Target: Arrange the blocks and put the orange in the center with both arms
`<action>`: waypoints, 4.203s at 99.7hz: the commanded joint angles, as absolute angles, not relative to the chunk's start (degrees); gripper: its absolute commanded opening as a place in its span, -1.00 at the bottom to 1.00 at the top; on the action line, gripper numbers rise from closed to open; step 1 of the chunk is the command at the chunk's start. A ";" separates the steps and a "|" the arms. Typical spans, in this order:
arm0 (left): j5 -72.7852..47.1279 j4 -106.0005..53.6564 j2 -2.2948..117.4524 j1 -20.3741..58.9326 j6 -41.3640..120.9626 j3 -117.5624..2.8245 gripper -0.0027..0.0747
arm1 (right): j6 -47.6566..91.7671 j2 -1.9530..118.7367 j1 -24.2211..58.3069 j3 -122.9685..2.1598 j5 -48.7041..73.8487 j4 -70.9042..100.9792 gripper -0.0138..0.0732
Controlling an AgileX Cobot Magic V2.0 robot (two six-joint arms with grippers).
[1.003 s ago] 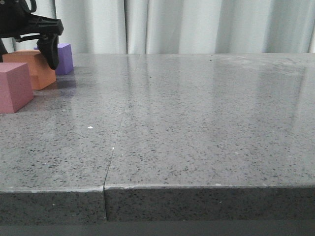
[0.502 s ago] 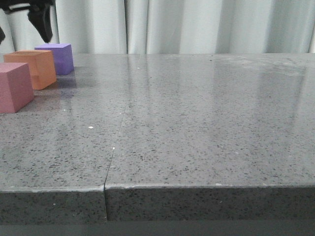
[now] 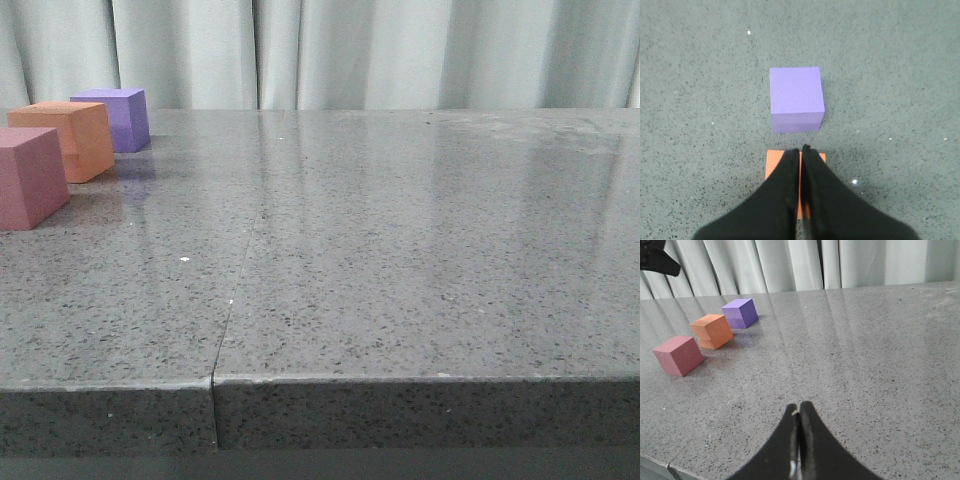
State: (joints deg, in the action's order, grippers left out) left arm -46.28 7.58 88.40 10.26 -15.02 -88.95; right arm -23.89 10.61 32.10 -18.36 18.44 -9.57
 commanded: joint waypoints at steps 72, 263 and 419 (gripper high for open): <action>-37.47 7.07 62.79 10.08 -15.46 -72.73 -0.98 | -23.37 11.00 31.97 -19.90 13.07 -10.58 -0.84; -4.66 0.00 7.16 -0.18 -3.35 -8.19 -0.98 | -23.37 11.00 31.97 -19.90 13.00 -10.58 -0.84; 2.09 0.00 -1.94 -0.18 -3.35 2.36 -0.98 | -23.37 11.00 31.97 -19.90 12.97 -10.64 -0.84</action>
